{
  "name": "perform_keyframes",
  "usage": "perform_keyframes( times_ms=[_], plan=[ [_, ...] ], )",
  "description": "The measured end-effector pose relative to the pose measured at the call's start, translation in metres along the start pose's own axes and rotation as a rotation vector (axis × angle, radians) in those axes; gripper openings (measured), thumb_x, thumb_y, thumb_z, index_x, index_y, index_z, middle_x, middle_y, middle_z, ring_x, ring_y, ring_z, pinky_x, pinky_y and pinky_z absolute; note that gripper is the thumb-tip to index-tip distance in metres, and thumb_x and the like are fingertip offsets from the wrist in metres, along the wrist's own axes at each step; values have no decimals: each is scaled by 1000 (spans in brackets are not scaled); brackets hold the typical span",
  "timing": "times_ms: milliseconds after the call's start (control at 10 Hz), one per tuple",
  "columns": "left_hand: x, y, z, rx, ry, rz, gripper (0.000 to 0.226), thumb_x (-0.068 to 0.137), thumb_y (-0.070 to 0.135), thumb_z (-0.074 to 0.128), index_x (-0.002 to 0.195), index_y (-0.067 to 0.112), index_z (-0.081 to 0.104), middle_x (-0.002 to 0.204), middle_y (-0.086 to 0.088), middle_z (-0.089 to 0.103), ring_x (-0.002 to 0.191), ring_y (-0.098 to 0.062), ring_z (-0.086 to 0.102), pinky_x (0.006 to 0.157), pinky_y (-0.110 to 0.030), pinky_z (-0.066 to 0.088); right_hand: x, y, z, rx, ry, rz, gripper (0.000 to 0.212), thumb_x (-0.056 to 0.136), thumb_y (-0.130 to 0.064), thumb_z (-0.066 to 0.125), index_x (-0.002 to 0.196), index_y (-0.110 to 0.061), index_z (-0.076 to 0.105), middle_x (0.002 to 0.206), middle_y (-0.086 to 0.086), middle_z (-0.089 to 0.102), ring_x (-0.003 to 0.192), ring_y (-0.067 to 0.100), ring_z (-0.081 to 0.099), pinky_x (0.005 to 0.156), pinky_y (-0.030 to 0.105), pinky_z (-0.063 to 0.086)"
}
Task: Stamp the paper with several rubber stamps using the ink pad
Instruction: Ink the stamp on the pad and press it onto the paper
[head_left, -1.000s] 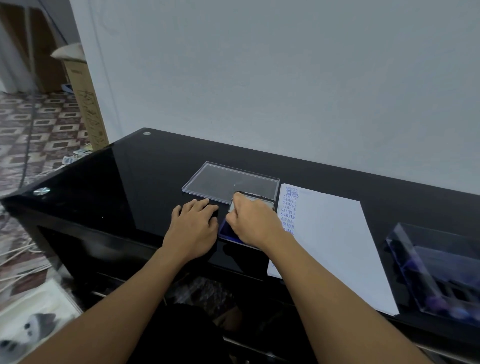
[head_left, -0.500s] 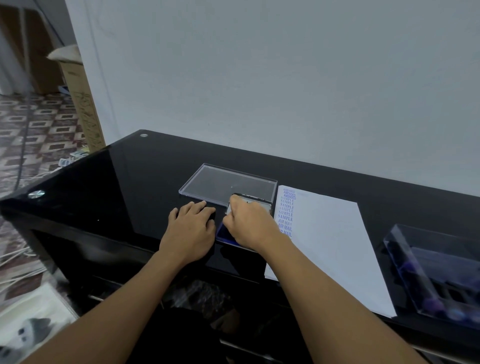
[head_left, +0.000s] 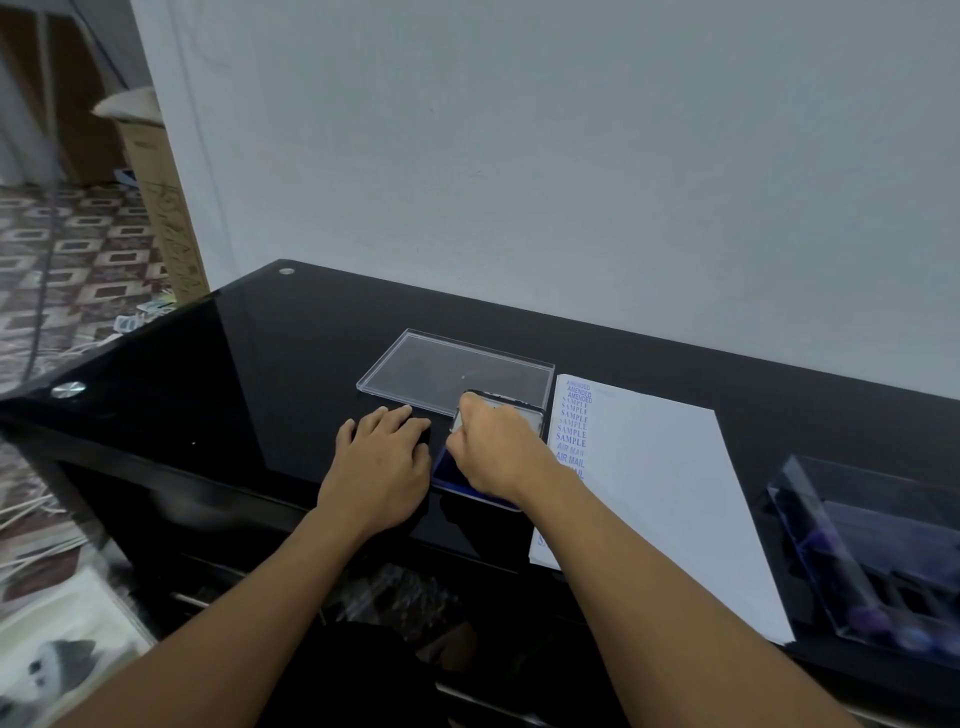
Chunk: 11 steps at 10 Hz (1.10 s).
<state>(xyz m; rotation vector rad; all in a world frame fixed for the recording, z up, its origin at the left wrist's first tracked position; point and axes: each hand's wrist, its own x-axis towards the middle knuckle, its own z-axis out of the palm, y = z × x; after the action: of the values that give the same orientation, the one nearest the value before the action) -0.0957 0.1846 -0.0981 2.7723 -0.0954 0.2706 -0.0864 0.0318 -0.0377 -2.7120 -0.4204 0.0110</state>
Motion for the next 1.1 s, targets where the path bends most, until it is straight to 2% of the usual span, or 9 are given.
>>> perform_keyframes(
  times_ms=[200,800,1100],
  plan=[
    [0,0,-1,-2,-1,1,44,103,33,35,146,30,45,160,4,33,150,-20,22,121,-49,12,1,0,3,5,10,13,14,97,-23,43,87,-16,35,78,10,47,75,33,48,62,39,41],
    [0,0,-1,-7,-15,-6,44,104,33,34,147,29,44,161,3,32,151,-21,21,122,-49,11,-2,0,5,3,39,13,12,97,-21,45,90,-15,36,73,8,43,68,29,44,59,36,36],
    [0,0,-2,6,-15,-3,44,104,33,33,147,30,44,161,3,32,150,-22,21,122,-49,12,2,-2,2,0,5,44,15,97,-24,44,88,-16,36,79,10,48,75,33,49,62,38,39]
  ],
)
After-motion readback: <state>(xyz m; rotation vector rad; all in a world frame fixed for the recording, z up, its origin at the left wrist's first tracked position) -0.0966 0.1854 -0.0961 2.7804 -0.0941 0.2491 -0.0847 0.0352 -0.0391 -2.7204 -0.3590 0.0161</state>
